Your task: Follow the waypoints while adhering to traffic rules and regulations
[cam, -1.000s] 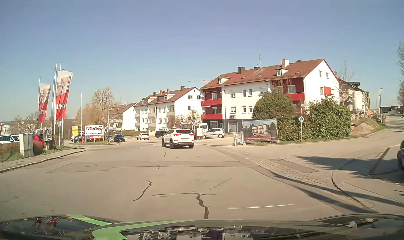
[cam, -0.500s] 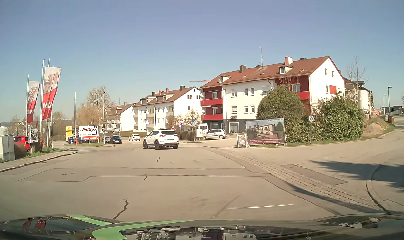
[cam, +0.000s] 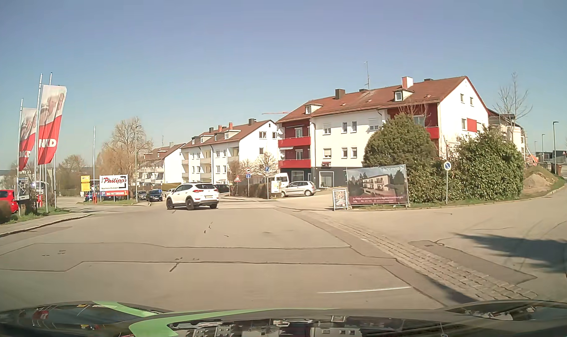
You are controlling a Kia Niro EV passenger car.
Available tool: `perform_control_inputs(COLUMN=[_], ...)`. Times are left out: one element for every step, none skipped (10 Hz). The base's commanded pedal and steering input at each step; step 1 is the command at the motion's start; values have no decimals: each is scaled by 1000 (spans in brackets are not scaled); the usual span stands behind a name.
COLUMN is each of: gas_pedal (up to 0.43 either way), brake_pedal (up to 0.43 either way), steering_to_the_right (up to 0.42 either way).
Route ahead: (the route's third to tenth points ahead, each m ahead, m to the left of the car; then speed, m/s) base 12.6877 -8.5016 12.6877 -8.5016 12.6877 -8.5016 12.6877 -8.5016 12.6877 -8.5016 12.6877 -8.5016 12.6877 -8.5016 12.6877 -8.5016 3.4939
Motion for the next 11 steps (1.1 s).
perform_control_inputs(gas_pedal=[0, 0, 0, 0, 0, 0, 0, 0, 0, 0, 0], brake_pedal=[213, 213, 213, 213, 213, 213, 213, 213, 207, 201, 171], steering_to_the_right=[125, 165, 206, 250, 310, 367, 415, 445, 491, 529, 572])
